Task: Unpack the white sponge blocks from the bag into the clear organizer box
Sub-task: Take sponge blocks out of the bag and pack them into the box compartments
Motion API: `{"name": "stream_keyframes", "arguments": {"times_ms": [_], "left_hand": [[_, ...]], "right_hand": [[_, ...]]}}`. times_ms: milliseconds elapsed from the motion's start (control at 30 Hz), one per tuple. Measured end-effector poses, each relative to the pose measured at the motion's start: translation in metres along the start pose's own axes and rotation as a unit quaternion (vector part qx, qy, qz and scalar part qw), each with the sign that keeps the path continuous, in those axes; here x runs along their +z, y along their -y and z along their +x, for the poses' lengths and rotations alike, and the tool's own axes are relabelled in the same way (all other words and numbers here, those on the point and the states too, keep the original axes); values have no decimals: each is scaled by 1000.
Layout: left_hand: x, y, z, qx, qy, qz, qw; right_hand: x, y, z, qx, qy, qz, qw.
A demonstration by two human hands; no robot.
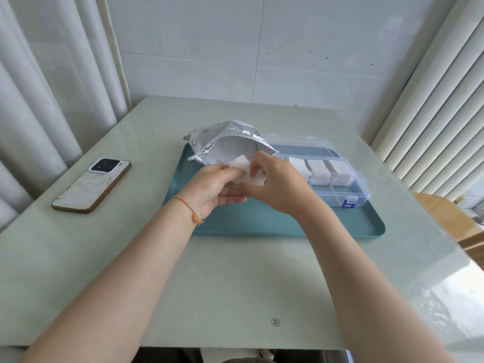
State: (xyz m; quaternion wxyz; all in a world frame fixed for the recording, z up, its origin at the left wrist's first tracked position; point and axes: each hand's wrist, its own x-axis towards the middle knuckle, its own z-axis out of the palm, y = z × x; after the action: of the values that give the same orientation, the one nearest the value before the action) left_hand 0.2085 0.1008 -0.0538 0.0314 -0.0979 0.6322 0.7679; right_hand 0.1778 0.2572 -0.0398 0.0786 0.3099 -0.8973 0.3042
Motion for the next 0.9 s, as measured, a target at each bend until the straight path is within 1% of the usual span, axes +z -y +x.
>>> {"name": "stream_keyframes", "arguments": {"times_ms": [67,167,233,267,333,400,500,633,767,833,900], "left_hand": [[2,1,0,2,9,-7,1000],[4,2,0,8,-21,1,1000],[3,2,1,7,-39,-3,999],[2,2,2,5,-36,-15,999],[2,0,1,-2,-3,-49,999],[4,0,-1,-19,44,-78,996],[9,1,-3,-47,95,-78,991],[10,7,0,-76,97,-78,989],[8,8,1,-79,112,-124,983],[7,7,1,-84,113,-105,984],[7,4,-3,-80,130,-82,985]], "right_hand": [[-1,1,0,16,-6,-1,1000],[-3,3,0,31,13,2,999],[-4,3,-1,14,26,2,1000],[-5,3,-1,-1,32,-9,999],[-6,5,-2,-26,45,-41,998],[-4,7,-2,-29,63,-71,995],[2,9,-1,-22,69,-107,992],[5,8,-2,-32,59,-89,994],[7,8,-3,-43,72,-76,994],[8,8,-2,-39,81,-69,994],[7,8,-3,-40,88,-63,993]]}}
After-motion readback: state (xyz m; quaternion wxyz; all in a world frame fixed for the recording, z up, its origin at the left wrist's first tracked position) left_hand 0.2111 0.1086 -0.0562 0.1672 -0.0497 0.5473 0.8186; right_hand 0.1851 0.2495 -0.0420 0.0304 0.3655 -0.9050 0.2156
